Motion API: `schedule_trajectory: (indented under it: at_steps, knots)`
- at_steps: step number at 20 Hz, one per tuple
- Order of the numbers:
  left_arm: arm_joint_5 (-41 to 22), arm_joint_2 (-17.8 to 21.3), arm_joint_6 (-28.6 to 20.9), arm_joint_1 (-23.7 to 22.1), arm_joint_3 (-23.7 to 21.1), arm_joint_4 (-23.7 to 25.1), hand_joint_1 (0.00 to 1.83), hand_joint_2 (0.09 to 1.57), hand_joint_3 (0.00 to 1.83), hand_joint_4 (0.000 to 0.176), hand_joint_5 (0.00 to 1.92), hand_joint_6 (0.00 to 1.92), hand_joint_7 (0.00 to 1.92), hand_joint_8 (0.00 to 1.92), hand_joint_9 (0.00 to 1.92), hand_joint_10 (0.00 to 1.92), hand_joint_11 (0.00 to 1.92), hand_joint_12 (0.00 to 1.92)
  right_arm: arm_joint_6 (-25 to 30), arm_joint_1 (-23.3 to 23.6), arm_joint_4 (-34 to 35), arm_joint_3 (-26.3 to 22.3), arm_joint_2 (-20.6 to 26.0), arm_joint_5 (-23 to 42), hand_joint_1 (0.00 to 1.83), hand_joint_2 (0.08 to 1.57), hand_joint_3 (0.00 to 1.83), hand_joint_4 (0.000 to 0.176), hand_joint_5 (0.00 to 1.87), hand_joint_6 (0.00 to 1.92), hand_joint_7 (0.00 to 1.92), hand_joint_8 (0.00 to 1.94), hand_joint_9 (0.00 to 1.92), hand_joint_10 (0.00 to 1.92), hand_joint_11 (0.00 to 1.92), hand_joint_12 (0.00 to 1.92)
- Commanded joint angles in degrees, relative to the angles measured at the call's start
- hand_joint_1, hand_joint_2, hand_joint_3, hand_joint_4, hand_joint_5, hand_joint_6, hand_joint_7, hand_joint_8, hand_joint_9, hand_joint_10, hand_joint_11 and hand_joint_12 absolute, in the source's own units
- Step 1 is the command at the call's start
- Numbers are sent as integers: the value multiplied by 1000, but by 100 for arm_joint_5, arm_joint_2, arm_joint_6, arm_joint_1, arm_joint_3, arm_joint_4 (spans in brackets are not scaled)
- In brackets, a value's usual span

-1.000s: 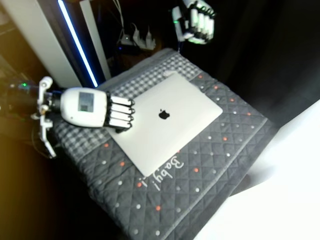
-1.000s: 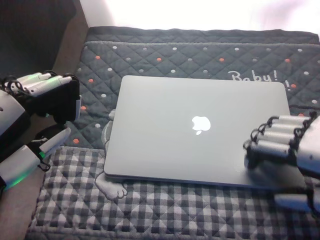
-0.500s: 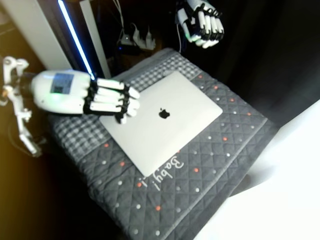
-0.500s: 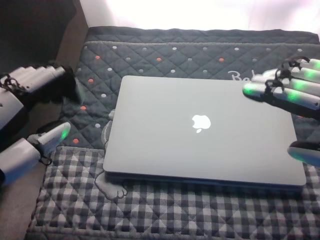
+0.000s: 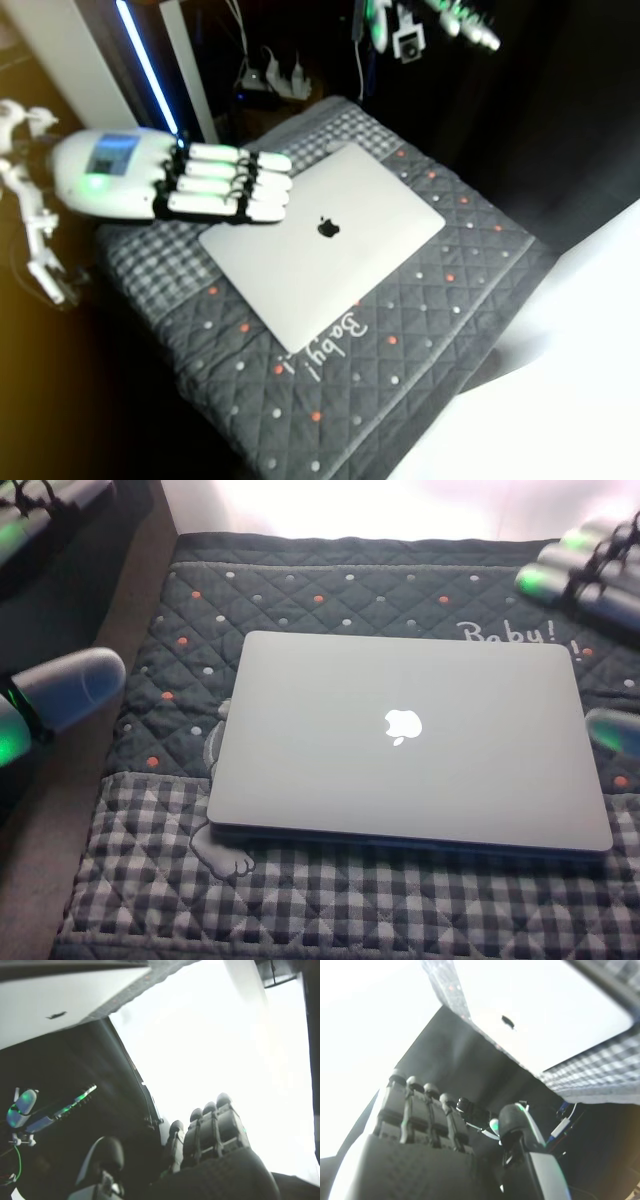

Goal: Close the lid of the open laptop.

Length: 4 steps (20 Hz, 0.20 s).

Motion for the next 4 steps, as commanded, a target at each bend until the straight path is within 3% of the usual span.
schedule_trajectory:
  at_steps: [1, 3, 4]
  knots:
    - [-850, 72, 7, -77, 17, -37, 122, 1248, 0, 66, 0, 0, 0, 0, 0, 0, 0, 0, -18, 40, 131, 6, 96, 889, 448, 1292, 0, 16, 0, 0, 0, 0, 0, 0, 0, 0]
    - [-976, 129, 7, -98, 5, -46, 85, 1265, 0, 76, 0, 0, 0, 0, 0, 0, 0, 0, -19, 40, 162, -5, 156, 1020, 353, 1333, 0, 6, 0, 0, 0, 0, 0, 0, 0, 0]
    - [-1094, 169, 7, -110, 4, -77, 80, 1289, 0, 102, 0, 0, 0, 0, 0, 0, 0, 0, -19, 40, 194, -19, 199, 1099, 364, 1380, 18, 6, 0, 0, 0, 0, 0, 0, 0, 0]
